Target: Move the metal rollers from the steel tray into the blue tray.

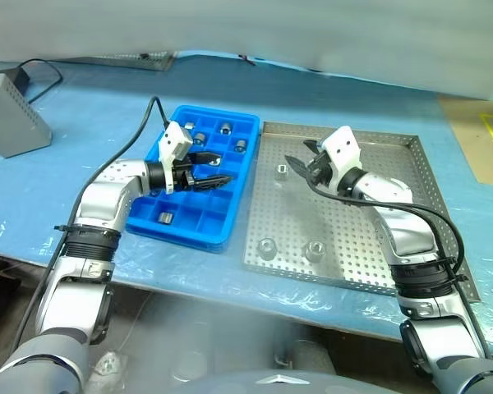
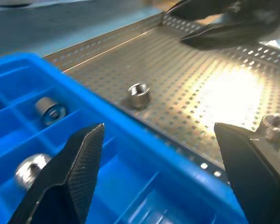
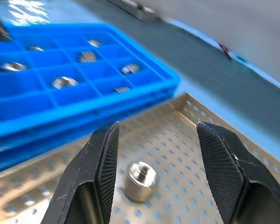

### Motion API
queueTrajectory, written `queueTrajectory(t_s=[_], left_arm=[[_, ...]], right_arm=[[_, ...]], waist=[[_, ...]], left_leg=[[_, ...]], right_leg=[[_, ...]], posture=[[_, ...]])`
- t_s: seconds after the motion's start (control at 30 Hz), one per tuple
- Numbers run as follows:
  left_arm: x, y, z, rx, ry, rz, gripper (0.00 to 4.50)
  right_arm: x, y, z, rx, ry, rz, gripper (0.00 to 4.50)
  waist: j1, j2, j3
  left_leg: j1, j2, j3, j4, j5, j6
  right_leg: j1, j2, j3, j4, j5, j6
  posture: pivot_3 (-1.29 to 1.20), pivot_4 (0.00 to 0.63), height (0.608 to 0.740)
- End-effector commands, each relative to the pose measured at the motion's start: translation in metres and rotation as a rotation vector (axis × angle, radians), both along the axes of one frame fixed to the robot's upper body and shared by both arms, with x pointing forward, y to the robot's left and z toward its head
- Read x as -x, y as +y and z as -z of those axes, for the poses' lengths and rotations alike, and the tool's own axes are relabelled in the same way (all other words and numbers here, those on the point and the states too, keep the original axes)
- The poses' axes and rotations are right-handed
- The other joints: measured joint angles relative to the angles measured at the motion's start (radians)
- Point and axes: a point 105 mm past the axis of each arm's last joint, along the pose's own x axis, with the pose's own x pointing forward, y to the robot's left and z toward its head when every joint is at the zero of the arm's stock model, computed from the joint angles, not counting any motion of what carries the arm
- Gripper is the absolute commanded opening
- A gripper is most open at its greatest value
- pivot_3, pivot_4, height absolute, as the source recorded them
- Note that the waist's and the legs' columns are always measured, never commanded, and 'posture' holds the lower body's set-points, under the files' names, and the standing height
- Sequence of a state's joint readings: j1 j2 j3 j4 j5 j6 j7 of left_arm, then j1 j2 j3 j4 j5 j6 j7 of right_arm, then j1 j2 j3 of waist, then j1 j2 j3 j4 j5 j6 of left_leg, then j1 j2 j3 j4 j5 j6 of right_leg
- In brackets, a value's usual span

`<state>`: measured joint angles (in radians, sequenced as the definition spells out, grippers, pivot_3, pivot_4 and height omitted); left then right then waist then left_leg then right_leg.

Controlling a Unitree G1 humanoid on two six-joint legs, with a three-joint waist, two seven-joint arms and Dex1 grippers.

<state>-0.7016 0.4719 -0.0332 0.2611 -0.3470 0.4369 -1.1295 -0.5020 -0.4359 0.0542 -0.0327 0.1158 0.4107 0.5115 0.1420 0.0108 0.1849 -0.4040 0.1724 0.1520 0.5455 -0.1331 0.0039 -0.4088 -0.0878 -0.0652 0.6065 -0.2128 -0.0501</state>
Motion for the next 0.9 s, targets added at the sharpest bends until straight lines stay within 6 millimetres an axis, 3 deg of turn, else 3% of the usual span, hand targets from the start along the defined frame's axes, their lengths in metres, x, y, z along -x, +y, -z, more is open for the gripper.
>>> queueTrajectory(t_s=[0.03,0.23,0.33,0.53,0.63,0.9], left_arm=[[0.003,0.005,-0.011,0.032,-0.002,0.037,3.98],[0.003,0.004,-0.007,0.024,0.005,0.042,3.98],[0.003,0.001,-0.005,0.017,-0.004,0.041,3.98],[0.002,0.003,-0.004,0.027,-0.005,0.019,4.02],[0.005,0.003,-0.001,0.025,0.001,0.015,4.02],[0.004,0.002,0.003,0.022,0.009,0.007,4.02]], right_arm=[[-0.013,0.005,-0.005,-0.057,-0.033,0.028,2.72],[-0.036,0.02,0.024,0.003,0.002,0.035,2.72],[-0.048,0.022,0.021,-0.004,-0.022,0.052,2.72],[-0.056,0.023,0.024,-0.053,-0.009,0.037,4.47],[-0.062,0.016,0.036,-0.02,0.042,0.086,4.47],[-0.059,0.024,0.054,0.033,0.071,0.052,4.47]], waist=[[-0.006,0.0,0.0],[-0.015,0.0,0.0],[-0.016,0.0,0.0],[-0.015,0.0,0.0],[-0.015,0.0,0.0],[-0.015,0.0,0.0]], left_leg=[[0.0,0.0,0.0,0.0,0.0,0.0],[-0.001,0.0,0.0,0.001,0.0,0.0],[-0.001,0.0,0.0,0.001,0.0,0.0],[-0.002,0.0,0.0,0.001,0.0,0.001],[-0.002,0.0,0.0,0.001,0.0,0.001],[-0.002,0.0,0.0,0.001,0.0,0.001]], right_leg=[[0.0,0.0,0.0,0.0,0.0,0.0],[0.0,0.0,0.0,0.001,0.0,0.0],[0.0,0.0,-0.001,0.001,0.0,0.0],[0.0,0.0,-0.001,0.001,0.0,-0.001],[0.0,0.0,-0.001,0.001,0.0,-0.001],[0.0,0.0,-0.002,0.001,0.0,-0.001]], posture=[[0.16,0.15,0.74],[0.17,0.15,0.74],[0.17,0.15,0.74],[0.19,0.15,0.74],[0.2,0.15,0.74],[0.2,0.15,0.74]])
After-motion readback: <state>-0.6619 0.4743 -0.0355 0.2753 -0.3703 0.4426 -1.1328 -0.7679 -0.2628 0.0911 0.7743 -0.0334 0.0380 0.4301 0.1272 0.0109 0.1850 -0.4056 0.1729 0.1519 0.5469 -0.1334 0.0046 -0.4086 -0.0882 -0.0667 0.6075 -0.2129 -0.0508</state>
